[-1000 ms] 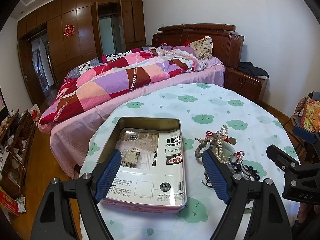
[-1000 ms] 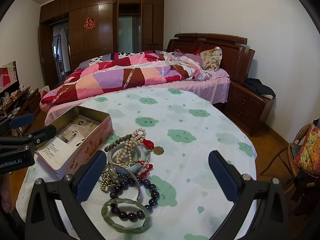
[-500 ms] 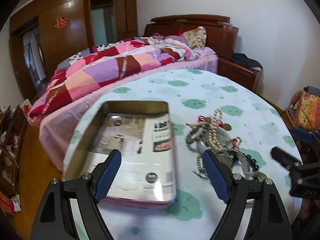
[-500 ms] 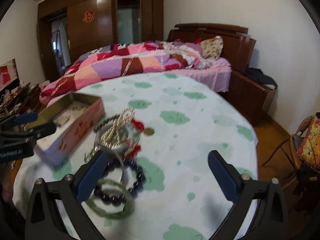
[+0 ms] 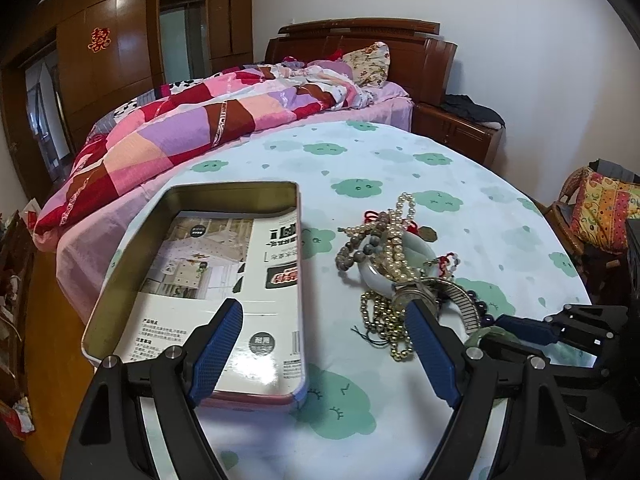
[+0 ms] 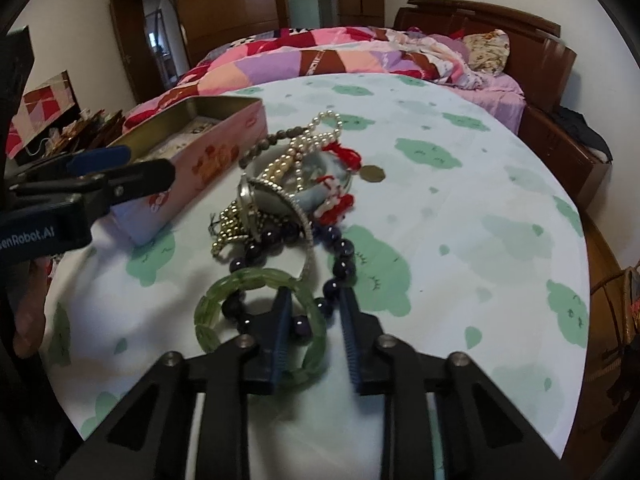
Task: Organize jewelry
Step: 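Grasp the green jade bangle with the right tool while the left tool grasps the silver watch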
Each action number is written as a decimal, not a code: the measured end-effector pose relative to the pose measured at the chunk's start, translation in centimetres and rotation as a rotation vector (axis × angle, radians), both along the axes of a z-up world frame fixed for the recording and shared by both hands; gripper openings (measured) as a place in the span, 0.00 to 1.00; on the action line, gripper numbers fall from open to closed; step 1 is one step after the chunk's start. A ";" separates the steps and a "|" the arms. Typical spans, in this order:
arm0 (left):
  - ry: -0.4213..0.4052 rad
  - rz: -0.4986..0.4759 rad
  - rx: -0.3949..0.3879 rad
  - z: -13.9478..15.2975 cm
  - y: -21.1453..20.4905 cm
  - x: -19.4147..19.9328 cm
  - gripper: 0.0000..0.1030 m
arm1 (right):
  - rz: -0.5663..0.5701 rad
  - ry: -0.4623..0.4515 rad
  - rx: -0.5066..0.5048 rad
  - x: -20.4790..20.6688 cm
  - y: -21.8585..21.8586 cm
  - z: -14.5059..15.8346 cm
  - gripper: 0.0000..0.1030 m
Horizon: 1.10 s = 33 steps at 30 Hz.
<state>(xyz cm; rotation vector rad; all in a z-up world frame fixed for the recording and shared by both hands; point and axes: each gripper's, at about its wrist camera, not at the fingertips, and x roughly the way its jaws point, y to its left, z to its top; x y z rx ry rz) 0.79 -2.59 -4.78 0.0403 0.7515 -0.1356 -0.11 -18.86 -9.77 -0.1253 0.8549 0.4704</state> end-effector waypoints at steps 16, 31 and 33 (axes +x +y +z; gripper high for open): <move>0.021 -0.130 0.047 -1.0 -4.4 1.7 0.81 | -0.089 -0.068 0.057 1.2 -2.6 2.0 0.09; 0.079 -0.181 -0.064 -2.3 -4.7 2.8 0.26 | -0.104 -0.085 0.081 1.4 -3.1 2.1 0.09; 0.067 -0.185 -0.065 -2.1 -4.6 2.4 0.16 | -0.106 -0.087 0.083 1.3 -3.1 2.1 0.09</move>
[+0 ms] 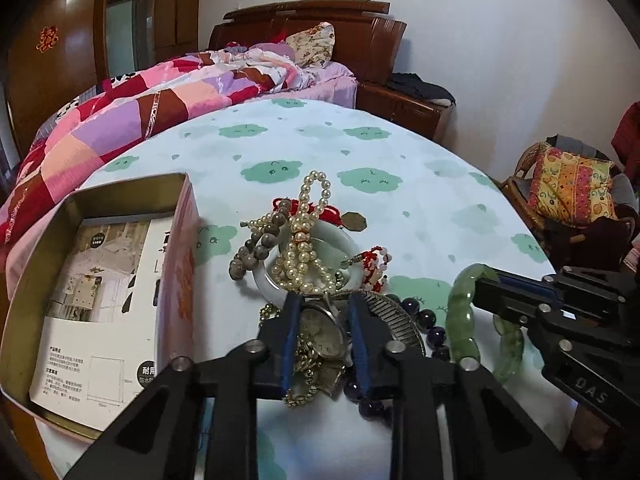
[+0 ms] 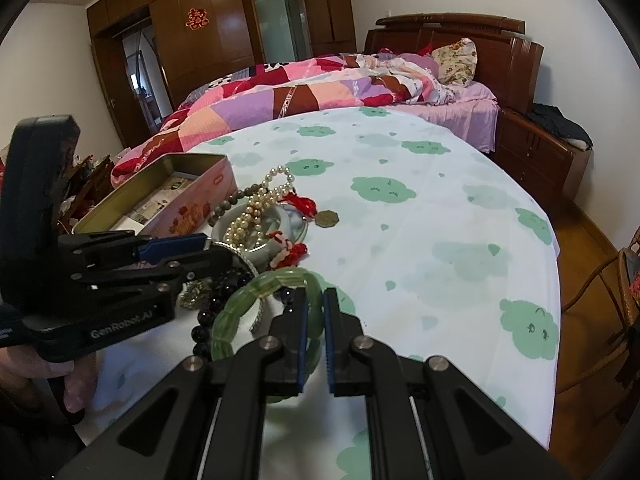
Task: Organize jewelry
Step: 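Grasp the green jade bangle with the right tool while the left tool grasps the silver watch, then carry the bangle and watch over the tin and open both tools to drop them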
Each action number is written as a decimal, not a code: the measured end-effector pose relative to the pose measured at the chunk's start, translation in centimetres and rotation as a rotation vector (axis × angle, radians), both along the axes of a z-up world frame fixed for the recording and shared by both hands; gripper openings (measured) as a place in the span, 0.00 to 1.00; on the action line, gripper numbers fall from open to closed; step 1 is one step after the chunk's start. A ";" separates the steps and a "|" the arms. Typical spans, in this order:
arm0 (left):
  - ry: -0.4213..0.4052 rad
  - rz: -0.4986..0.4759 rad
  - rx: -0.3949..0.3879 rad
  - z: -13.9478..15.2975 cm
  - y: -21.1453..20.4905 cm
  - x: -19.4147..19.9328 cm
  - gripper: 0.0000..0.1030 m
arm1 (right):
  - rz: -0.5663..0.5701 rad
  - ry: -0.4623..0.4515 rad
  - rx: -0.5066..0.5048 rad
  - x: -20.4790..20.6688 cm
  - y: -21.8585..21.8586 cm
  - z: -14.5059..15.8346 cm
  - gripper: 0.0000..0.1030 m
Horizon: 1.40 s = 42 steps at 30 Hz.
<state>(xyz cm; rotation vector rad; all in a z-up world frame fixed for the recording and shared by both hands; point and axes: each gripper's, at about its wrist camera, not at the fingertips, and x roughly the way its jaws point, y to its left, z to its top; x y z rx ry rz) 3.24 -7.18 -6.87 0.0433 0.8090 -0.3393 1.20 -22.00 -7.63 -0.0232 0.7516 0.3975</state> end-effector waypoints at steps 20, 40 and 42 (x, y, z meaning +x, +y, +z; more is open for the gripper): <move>-0.129 -0.035 -0.026 3.6 -0.2 -2.5 0.08 | -0.009 -0.037 0.011 -0.2 -0.3 0.9 0.09; -0.231 0.035 -0.041 6.9 2.6 -3.3 0.07 | 0.052 -0.099 0.055 0.0 1.7 3.8 0.09; -0.235 0.052 -0.041 7.0 3.3 -3.2 0.07 | 0.063 -0.101 0.063 0.3 2.1 4.1 0.09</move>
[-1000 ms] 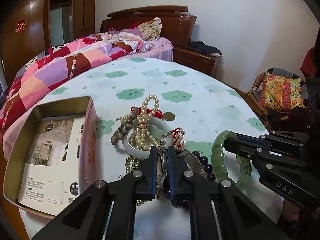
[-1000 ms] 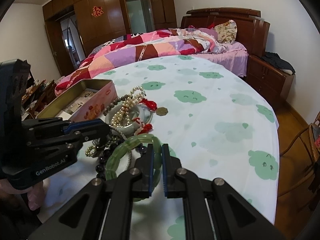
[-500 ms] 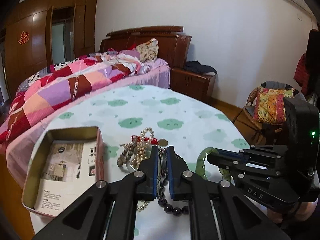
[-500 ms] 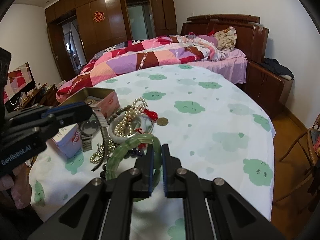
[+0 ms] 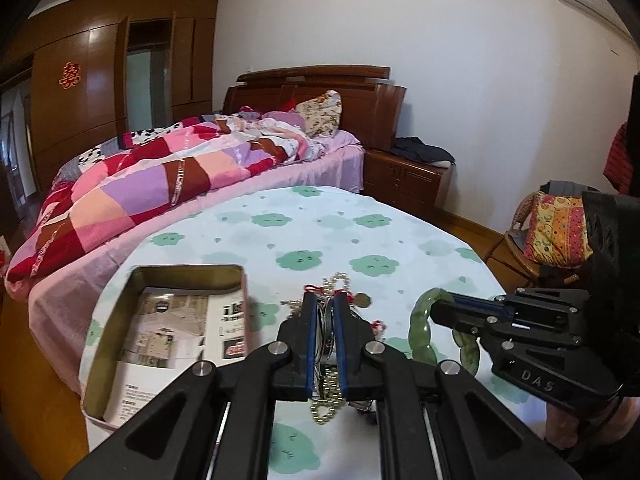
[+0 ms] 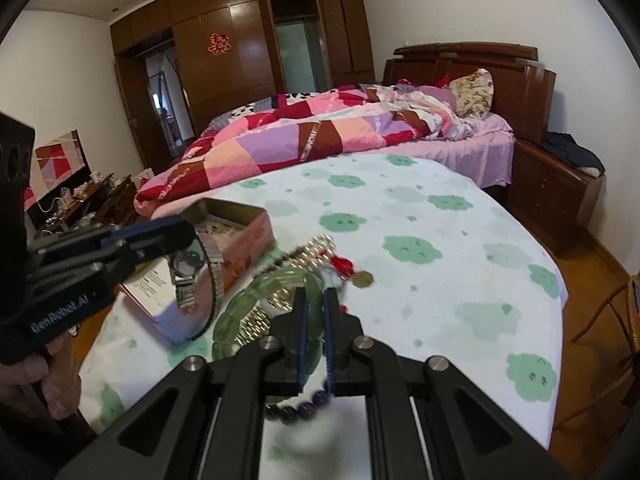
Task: Organize jewelry
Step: 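Carry the bangle and watch over the tin and open both tools to drop them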
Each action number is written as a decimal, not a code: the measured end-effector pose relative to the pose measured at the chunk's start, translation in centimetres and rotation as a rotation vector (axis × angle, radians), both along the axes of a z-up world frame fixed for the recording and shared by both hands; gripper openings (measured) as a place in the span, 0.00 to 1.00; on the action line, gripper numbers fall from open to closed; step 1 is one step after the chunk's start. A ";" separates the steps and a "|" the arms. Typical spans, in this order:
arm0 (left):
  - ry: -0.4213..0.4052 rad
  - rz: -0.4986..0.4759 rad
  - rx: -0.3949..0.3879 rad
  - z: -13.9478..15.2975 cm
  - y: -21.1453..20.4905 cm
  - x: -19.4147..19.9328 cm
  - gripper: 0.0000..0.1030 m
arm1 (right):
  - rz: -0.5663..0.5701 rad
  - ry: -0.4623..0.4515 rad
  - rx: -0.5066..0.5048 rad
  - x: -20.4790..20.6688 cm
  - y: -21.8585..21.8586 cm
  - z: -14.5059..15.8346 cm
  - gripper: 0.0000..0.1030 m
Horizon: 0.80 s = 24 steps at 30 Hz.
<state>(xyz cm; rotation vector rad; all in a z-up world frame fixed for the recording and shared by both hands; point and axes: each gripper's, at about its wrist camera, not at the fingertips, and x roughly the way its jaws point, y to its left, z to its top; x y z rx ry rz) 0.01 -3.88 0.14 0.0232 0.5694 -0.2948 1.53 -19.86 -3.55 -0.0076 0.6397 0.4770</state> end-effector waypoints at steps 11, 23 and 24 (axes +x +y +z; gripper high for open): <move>-0.015 0.103 -0.023 0.7 4.5 1.0 0.07 | 0.112 -0.011 0.000 1.9 4.3 2.0 0.09; -0.011 0.226 -0.019 0.6 10.0 4.1 0.07 | 0.209 0.013 -0.041 5.5 9.6 2.6 0.09; -0.008 0.231 -0.015 0.4 10.3 4.4 0.07 | 0.211 0.014 -0.045 5.7 9.8 2.6 0.09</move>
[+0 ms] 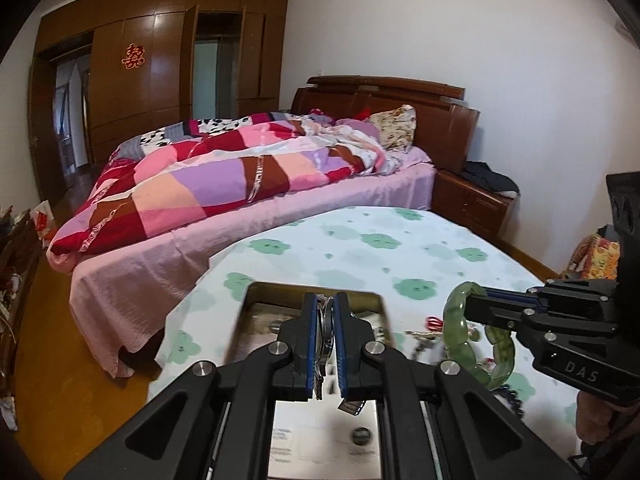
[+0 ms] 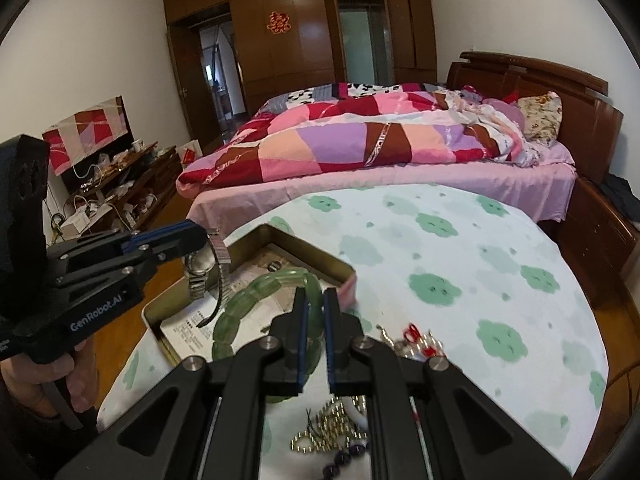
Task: Organize jewelry
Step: 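Carry the bangle and watch over the tin and open both tools to drop them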
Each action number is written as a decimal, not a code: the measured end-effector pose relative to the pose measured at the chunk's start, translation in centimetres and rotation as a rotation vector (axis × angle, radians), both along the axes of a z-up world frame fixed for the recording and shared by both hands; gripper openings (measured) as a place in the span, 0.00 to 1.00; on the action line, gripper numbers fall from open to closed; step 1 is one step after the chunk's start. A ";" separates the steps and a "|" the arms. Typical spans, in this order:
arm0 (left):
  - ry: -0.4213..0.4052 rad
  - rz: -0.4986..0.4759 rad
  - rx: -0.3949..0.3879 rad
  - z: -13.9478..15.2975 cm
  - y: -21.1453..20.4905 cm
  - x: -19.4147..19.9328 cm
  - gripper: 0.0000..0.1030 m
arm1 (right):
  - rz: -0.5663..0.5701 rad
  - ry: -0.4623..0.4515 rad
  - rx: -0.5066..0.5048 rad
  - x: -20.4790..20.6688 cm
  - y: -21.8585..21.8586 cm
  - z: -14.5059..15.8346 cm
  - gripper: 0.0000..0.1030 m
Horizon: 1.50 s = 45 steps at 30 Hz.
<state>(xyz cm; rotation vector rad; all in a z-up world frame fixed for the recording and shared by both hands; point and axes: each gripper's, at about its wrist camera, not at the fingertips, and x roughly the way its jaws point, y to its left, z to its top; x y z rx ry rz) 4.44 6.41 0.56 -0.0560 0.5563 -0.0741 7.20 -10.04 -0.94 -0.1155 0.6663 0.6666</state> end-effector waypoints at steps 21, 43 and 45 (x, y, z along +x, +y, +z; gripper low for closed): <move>0.085 0.010 0.031 -3.7 2.6 4.1 0.01 | -0.005 0.077 -0.113 4.7 5.7 -3.5 0.09; 0.121 0.039 0.056 -4.0 2.6 4.7 0.19 | -0.030 0.096 -0.112 4.9 5.7 -4.6 0.46; 0.098 0.067 0.072 -3.6 2.6 4.3 0.56 | -0.041 0.075 -0.119 4.4 5.8 -4.2 0.51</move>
